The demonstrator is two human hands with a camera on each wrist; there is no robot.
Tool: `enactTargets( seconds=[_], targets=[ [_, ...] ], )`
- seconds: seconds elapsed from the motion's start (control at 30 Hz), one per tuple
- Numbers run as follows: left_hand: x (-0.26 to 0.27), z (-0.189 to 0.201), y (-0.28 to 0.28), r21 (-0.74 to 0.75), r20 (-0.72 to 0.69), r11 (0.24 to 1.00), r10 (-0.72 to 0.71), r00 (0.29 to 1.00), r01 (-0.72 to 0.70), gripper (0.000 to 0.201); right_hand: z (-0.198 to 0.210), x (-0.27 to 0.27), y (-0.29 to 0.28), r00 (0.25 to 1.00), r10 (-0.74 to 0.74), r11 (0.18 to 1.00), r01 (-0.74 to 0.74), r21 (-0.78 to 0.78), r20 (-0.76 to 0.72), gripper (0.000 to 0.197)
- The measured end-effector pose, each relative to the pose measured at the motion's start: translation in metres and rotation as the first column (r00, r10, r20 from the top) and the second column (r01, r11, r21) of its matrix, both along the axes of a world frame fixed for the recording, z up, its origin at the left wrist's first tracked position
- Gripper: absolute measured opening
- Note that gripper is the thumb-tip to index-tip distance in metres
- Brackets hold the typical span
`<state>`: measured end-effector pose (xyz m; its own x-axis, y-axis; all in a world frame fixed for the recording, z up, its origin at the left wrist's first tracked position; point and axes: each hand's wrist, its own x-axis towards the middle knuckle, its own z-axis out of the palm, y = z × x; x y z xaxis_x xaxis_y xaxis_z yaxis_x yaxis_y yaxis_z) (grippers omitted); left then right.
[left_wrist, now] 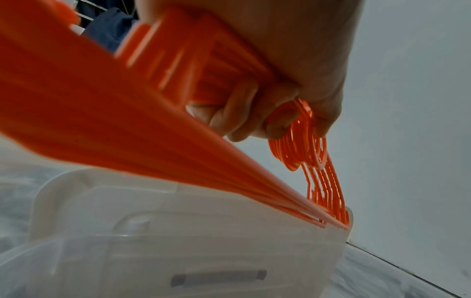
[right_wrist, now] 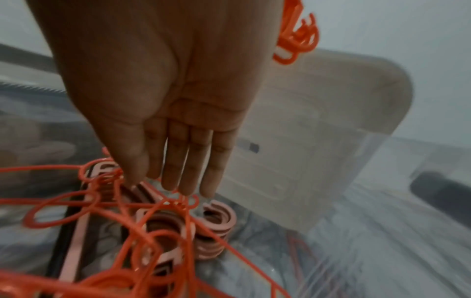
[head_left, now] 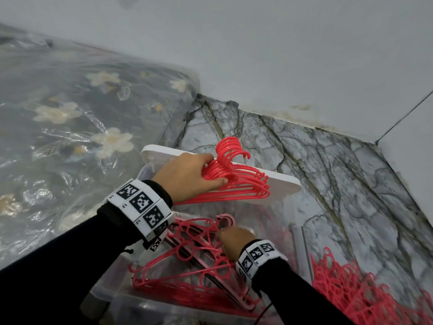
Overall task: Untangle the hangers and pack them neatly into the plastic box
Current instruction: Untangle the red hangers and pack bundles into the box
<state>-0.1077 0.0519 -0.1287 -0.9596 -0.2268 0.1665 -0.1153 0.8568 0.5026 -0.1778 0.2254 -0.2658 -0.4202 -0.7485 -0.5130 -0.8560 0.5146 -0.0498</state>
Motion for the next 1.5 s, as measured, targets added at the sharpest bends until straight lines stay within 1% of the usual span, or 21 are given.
enactTargets(
  seconds=[0.13,0.2,0.3,0.4,0.47,0.53,0.63,0.8,1.0,1.07,1.13,1.2,1.23,1.33,1.5],
  targets=[
    [0.000,0.000,-0.001,-0.008,0.012,1.000,-0.005,1.000,0.005,0.048,-0.019,0.012,-0.011,0.997,-0.003,0.998,0.008,-0.059,0.077,0.036],
    [0.000,0.001,-0.001,-0.016,0.017,1.000,-0.003,1.000,0.003,0.048,-0.026,0.017,-0.016,0.996,0.000,0.998,0.005,-0.059,0.086,0.035],
    [0.000,0.001,-0.001,-0.019,0.015,1.000,-0.001,1.000,0.001,0.047,-0.033,0.023,-0.022,0.999,0.016,1.000,-0.015,-0.015,0.051,0.033],
    [0.001,0.001,-0.001,-0.040,0.007,0.999,0.000,1.000,0.001,0.046,-0.037,0.028,-0.025,0.999,0.009,0.999,-0.010,0.035,0.035,0.036],
    [0.001,0.001,-0.002,-0.038,0.002,0.999,-0.003,1.000,0.003,0.045,-0.038,0.031,-0.026,1.000,0.013,0.999,-0.012,0.036,-0.014,0.037],
    [0.000,0.001,-0.002,-0.032,0.004,0.999,-0.001,1.000,0.001,0.044,-0.040,0.033,-0.026,0.998,0.043,0.998,-0.041,0.045,-0.049,0.038],
    [0.000,0.001,-0.003,-0.024,0.007,1.000,-0.003,1.000,0.003,0.044,-0.039,0.033,-0.029,0.994,0.091,0.995,-0.087,0.057,-0.064,0.036],
    [0.000,0.002,-0.004,-0.008,0.006,1.000,-0.005,1.000,0.005,0.046,-0.013,0.014,-0.027,0.998,0.039,0.999,-0.039,0.017,-0.039,0.032],
    [0.002,0.004,-0.003,-0.004,0.010,1.000,-0.003,1.000,0.003,0.050,0.042,-0.010,-0.018,0.998,0.028,0.998,-0.031,-0.057,-0.050,0.029],
    [0.002,0.004,-0.004,0.002,0.004,1.000,-0.006,1.000,0.006,0.054,0.063,-0.015,-0.012,0.999,0.015,0.994,-0.020,-0.104,-0.047,0.027],
    [0.003,0.004,-0.004,0.010,-0.004,1.000,0.001,1.000,-0.001,0.059,0.082,-0.016,-0.004,0.999,0.012,0.983,-0.019,-0.185,-0.040,0.019],
    [0.003,0.004,-0.005,0.019,-0.009,1.000,0.009,1.000,-0.008,0.058,0.098,-0.017,0.005,0.999,0.000,0.968,-0.010,-0.252,-0.040,0.011],
    [0.003,0.004,-0.005,0.019,-0.012,1.000,0.014,1.000,-0.014,0.056,0.105,-0.017,0.010,0.999,-0.011,0.965,-0.001,-0.263,-0.042,0.011],
    [0.002,0.004,-0.006,0.004,-0.022,0.999,0.040,0.999,-0.040,0.054,0.116,-0.017,0.022,0.997,-0.059,0.961,0.042,-0.274,-0.052,0.017],
    [0.002,0.004,-0.006,0.035,-0.020,0.999,0.022,1.000,-0.022,0.073,0.127,-0.022,0.032,0.995,-0.086,0.944,0.069,-0.323,-0.041,0.015]
  ],
)
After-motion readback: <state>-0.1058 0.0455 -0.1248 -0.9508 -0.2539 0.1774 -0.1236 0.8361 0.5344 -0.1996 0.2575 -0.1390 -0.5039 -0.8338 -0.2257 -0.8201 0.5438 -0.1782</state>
